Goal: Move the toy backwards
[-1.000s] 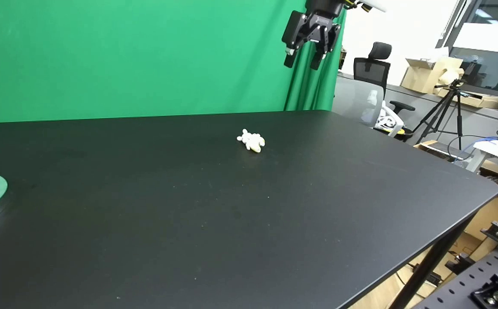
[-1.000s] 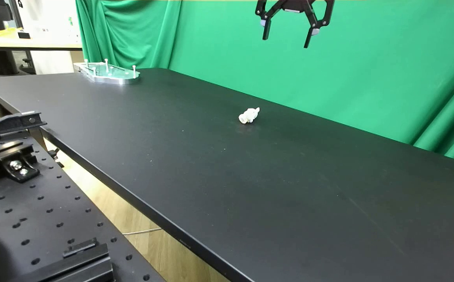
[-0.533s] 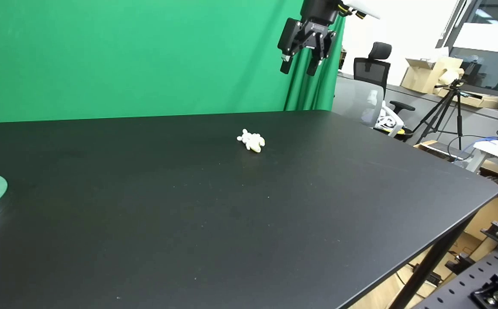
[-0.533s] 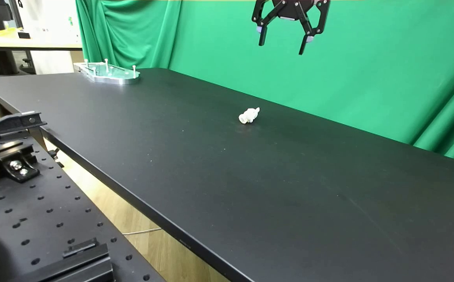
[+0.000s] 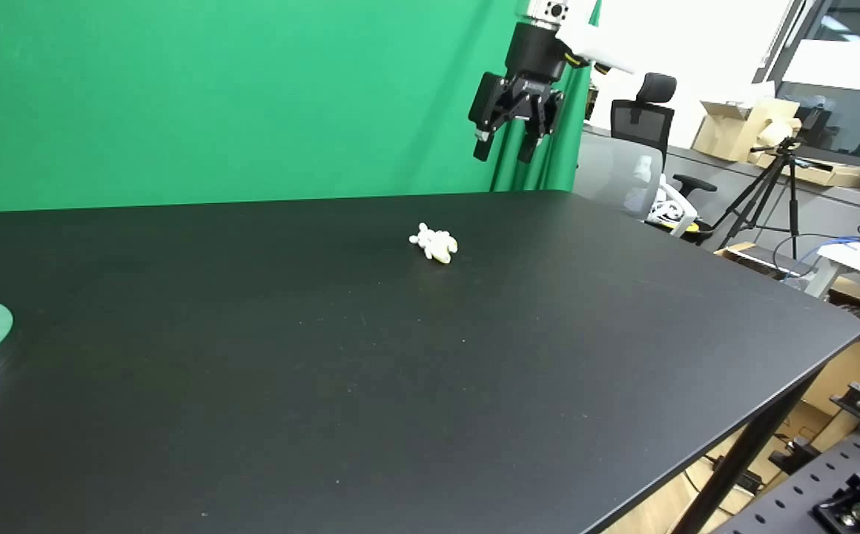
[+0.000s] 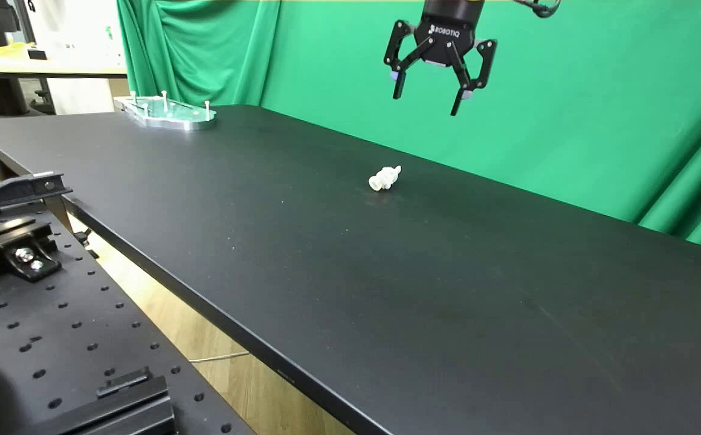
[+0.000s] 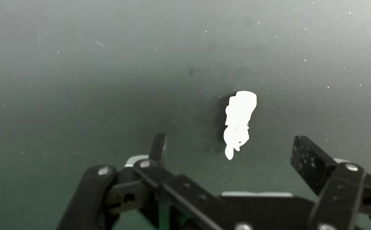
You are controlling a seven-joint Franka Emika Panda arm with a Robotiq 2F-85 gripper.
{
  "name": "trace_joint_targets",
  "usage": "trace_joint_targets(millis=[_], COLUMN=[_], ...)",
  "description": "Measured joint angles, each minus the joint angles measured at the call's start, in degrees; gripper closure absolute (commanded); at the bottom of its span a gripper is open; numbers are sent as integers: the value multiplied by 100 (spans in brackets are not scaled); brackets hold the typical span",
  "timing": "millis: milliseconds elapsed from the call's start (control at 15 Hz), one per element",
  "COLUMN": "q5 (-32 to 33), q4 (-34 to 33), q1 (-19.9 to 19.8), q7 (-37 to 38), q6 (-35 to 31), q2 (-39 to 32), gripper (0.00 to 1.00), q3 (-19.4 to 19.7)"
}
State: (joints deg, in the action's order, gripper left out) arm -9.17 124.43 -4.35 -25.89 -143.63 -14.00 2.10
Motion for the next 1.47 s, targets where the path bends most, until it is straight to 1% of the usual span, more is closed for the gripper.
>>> trace_joint_targets(millis=[200,400,600,800,1000,1333,1400,1467], q5=[-46,1,98,212,335,376,392,447], q4=[-394,-949,-1486,-1920,-2233,-2616,-2670,-2730], q1=[-178,-320,-354,-354,-343,-314,-303,-283], q7=[-120,-165,-171,-177,-178,-167,-157,-137], q6=[-227,-229,-121,98,387,1046,1130,1206], q2=[-675,-1387,-1962,-2319,-2520,-2794,-2856,-2917], gripper=[0,0,0,0,0,0,25,27], q3=[-130,-284,-442,-621,-745,-778,-772,-761])
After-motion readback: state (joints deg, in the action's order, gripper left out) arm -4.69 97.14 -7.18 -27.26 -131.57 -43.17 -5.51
